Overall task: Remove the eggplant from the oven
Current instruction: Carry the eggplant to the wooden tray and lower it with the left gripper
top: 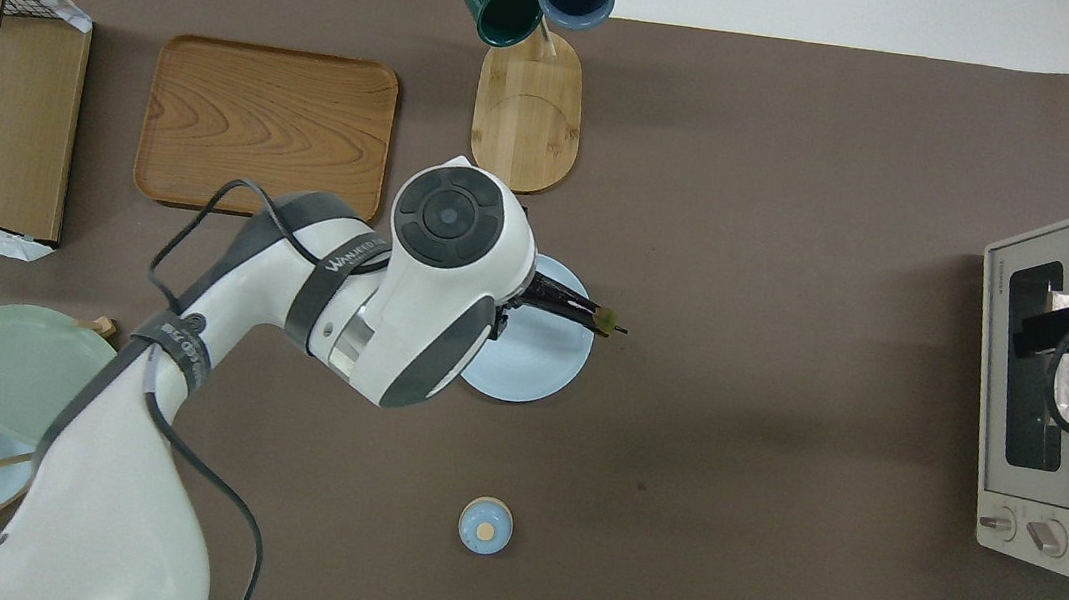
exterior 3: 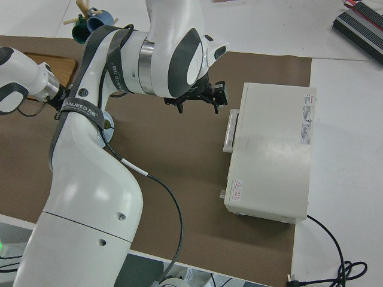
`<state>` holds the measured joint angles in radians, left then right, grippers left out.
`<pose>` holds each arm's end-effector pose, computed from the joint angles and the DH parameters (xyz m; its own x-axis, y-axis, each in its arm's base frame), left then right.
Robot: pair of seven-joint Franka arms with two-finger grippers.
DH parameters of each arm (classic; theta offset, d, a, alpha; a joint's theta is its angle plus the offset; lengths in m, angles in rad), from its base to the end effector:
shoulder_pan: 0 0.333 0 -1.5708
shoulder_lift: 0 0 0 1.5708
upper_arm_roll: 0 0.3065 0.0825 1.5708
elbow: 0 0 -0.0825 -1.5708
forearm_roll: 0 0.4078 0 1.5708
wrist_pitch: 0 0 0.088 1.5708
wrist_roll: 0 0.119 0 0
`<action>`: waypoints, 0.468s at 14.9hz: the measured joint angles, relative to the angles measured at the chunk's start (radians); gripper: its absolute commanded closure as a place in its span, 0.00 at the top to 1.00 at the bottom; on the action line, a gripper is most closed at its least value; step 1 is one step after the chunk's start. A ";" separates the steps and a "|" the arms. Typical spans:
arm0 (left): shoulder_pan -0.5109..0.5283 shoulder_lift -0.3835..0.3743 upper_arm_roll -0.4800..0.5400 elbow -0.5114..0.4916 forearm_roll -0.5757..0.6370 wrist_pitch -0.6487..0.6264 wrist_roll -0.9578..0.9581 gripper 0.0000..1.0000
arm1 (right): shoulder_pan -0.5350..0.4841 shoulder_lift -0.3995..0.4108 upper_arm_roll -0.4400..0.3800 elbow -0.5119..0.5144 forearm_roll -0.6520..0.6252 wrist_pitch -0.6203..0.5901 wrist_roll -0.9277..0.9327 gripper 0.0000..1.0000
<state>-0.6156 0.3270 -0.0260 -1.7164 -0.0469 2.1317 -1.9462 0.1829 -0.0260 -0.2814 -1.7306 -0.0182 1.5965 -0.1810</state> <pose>0.5403 -0.4052 0.3739 0.2406 0.9674 -0.0787 0.9697 -0.2360 0.0631 0.5614 -0.0591 0.5405 0.9905 0.0843 -0.1091 0.0839 -0.9964 -0.0090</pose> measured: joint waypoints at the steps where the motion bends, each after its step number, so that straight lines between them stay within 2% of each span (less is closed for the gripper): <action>1: 0.036 -0.026 0.001 0.006 0.001 -0.033 0.096 0.00 | -0.003 0.000 0.000 0.000 0.000 0.000 0.000 1.00; 3: 0.116 -0.055 0.003 0.022 0.002 -0.077 0.326 0.00 | -0.006 0.000 0.000 0.000 0.000 0.000 0.000 1.00; 7: 0.268 -0.051 0.004 0.029 0.002 -0.091 0.843 0.00 | -0.020 0.000 0.001 -0.004 0.001 -0.008 0.000 1.00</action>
<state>-0.3473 0.2757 -0.0220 -1.6873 -0.0447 2.0410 -1.1031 0.1632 -0.0262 -0.2809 -1.7349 -0.0176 1.5880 -0.1808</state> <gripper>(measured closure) 0.537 0.000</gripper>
